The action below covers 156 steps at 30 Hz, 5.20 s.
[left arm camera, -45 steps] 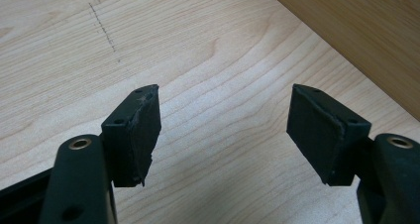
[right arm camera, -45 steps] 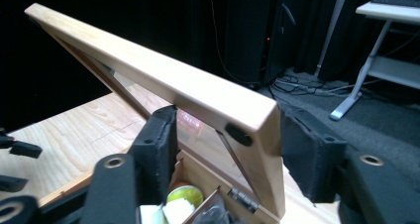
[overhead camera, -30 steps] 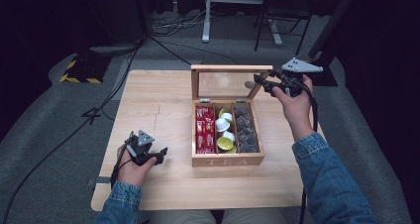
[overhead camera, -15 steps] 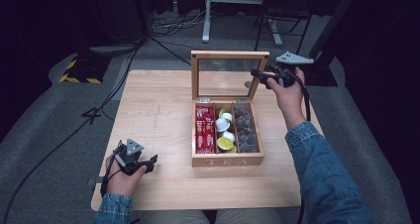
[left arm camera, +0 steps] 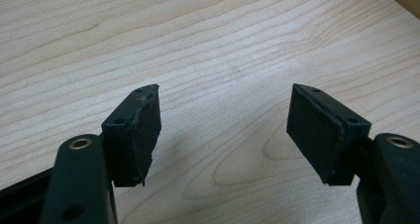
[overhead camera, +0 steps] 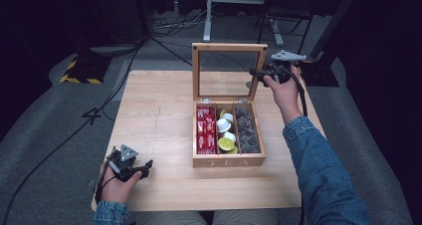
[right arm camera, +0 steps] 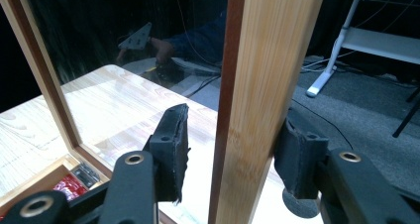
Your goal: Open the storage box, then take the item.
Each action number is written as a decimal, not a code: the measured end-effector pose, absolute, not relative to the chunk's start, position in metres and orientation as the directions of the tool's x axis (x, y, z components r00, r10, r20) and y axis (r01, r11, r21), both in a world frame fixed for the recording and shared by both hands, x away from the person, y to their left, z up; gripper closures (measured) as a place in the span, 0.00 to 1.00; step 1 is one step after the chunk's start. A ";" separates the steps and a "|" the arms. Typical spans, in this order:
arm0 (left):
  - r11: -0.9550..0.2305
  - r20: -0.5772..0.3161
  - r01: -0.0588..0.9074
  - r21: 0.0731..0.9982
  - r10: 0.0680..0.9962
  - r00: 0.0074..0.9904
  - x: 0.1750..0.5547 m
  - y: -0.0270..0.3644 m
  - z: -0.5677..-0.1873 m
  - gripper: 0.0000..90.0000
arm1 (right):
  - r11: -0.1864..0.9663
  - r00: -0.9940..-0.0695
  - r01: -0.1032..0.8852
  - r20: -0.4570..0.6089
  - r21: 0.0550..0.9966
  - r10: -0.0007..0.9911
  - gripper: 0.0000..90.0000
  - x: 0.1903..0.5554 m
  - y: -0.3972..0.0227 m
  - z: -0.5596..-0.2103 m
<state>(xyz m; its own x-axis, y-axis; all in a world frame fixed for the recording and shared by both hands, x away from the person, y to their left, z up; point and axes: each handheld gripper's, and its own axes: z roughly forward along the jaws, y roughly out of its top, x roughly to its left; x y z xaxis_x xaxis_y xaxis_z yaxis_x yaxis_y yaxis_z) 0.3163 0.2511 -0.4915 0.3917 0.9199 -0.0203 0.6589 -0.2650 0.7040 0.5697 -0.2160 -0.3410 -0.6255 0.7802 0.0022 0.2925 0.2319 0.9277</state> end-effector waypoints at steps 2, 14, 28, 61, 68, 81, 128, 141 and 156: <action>-0.271 -0.019 0.661 0.700 0.918 0.396 0.317 0.250 -0.492 0.33 | 0.236 -0.623 0.302 0.004 0.923 0.782 0.57 0.571 -0.216 -0.343; -0.294 -0.026 0.651 0.700 0.901 0.434 0.329 0.241 -0.493 0.33 | 0.219 -0.608 0.338 0.035 0.915 0.793 0.55 0.577 -0.214 -0.361; -0.305 -0.038 0.656 0.690 0.890 0.454 0.339 0.235 -0.495 0.33 | 0.243 -0.574 0.370 0.015 0.897 0.819 0.54 0.582 -0.209 -0.379; -0.326 -0.044 0.655 0.681 0.876 0.481 0.364 0.228 -0.499 0.32 | 0.235 -0.560 0.407 0.038 0.883 0.827 0.37 0.548 -0.224 -0.350; -0.343 -0.033 0.651 0.677 0.870 0.493 0.366 0.222 -0.499 0.31 | 0.261 -0.615 0.389 0.038 0.883 0.788 0.41 0.521 -0.221 -0.334; -0.333 -0.027 0.632 0.700 0.871 0.490 0.372 0.216 -0.504 0.23 | 0.313 -0.722 0.374 0.062 0.873 0.689 0.40 0.475 -0.191 -0.326; -0.333 -0.025 0.634 0.698 0.873 0.487 0.374 0.214 -0.504 0.21 | 0.551 -0.817 0.448 0.071 0.704 0.572 0.54 0.445 -0.083 -0.410; -0.332 -0.027 0.636 0.697 0.874 0.485 0.373 0.214 -0.504 0.21 | 0.584 -0.819 0.420 0.012 0.695 0.574 0.52 0.446 -0.070 -0.424; -0.335 -0.025 0.632 0.699 0.872 0.490 0.373 0.214 -0.504 0.21 | 0.577 -0.773 0.475 0.000 0.665 0.635 0.49 0.439 -0.057 -0.430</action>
<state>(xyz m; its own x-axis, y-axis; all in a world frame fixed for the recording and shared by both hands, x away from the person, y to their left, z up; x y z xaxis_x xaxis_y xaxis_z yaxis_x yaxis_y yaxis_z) 0.3728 0.2140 -0.5040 0.4897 0.8715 -0.0254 0.6319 -0.3347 0.6990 0.4392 -0.0567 -0.4304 -0.7725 0.6350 0.0004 0.4747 0.5771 0.6645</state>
